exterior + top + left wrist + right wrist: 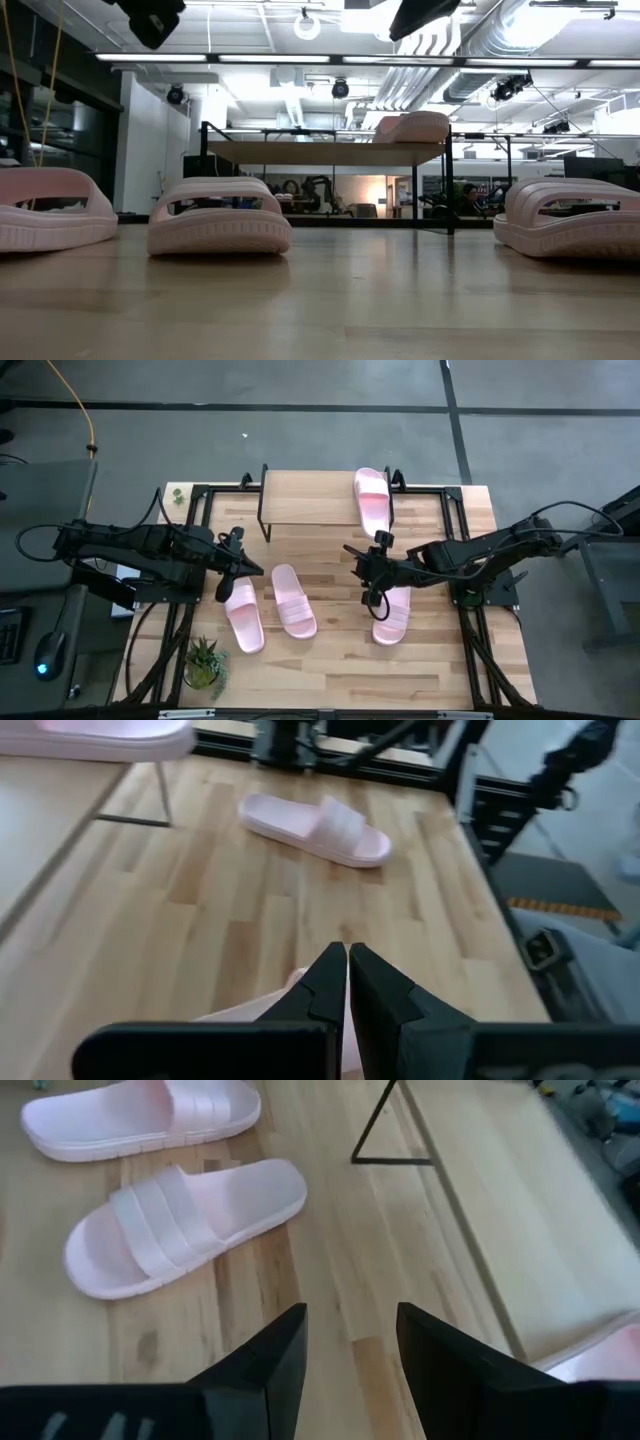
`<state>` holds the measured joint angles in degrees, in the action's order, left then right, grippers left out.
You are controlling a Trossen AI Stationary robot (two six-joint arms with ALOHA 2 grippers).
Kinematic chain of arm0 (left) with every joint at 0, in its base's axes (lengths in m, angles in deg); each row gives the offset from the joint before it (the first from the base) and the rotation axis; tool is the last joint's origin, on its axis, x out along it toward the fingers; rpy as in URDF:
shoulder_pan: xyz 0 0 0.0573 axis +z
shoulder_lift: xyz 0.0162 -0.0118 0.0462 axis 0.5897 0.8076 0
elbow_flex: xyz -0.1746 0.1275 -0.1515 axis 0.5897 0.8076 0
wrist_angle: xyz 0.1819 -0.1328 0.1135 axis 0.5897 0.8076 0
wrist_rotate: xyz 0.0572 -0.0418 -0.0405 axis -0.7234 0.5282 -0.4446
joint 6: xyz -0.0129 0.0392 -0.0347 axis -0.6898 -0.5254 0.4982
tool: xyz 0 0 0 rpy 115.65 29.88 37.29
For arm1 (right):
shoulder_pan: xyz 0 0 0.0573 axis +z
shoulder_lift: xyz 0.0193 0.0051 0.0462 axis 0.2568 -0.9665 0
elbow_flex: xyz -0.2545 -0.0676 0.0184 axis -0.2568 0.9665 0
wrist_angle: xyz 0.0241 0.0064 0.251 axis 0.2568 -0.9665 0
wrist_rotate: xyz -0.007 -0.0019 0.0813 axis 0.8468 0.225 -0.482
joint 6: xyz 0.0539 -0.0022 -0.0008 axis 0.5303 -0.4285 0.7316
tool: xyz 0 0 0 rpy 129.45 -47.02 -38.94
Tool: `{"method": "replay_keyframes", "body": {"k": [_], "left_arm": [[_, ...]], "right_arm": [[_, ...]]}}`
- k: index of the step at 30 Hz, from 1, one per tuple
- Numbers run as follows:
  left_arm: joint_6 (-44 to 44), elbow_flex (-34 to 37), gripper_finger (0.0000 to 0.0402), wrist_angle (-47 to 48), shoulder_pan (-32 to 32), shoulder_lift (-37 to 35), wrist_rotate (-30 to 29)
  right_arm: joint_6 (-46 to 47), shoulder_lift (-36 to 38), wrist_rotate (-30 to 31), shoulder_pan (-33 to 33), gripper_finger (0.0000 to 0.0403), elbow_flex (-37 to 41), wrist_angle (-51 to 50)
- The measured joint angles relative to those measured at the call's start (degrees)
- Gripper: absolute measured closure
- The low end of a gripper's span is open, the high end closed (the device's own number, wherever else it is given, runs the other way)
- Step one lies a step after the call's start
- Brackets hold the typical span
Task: Pick and place slides into the shelf
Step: Put the white slide on the shelf
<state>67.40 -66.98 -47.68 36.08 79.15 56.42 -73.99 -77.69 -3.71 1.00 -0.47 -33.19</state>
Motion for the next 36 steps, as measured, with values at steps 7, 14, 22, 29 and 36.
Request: {"method": "replay_keyframes", "body": {"k": [7,14,22,29,36], "left_arm": [[-1.7,0.0,0.0394,-3.0,0.0,0.0,7.2],[0.5,0.0,0.0394,-2.0,0.0,0.0,8.6],[7.2,0.0,0.0394,0.4,0.0,0.0,13.7],[10.6,0.0,0.0394,0.4,-3.2,0.3,14.9],[12.1,0.0,0.0394,-9.8,-11.1,0.3,15.3]], "right_arm": [[-0.3,-2.0,-4.5,0.0,0.0256,0.0,0.0],[-4.0,-4.0,-4.9,0.0,0.0256,0.0,0.0],[-6.5,-3.9,-4.9,0.0,0.0256,0.0,1.7],[-6.9,-3.9,-4.9,-0.1,0.0256,0.0,2.2],[-6.4,-3.9,-5.0,-0.1,0.0256,0.0,2.9]]}}
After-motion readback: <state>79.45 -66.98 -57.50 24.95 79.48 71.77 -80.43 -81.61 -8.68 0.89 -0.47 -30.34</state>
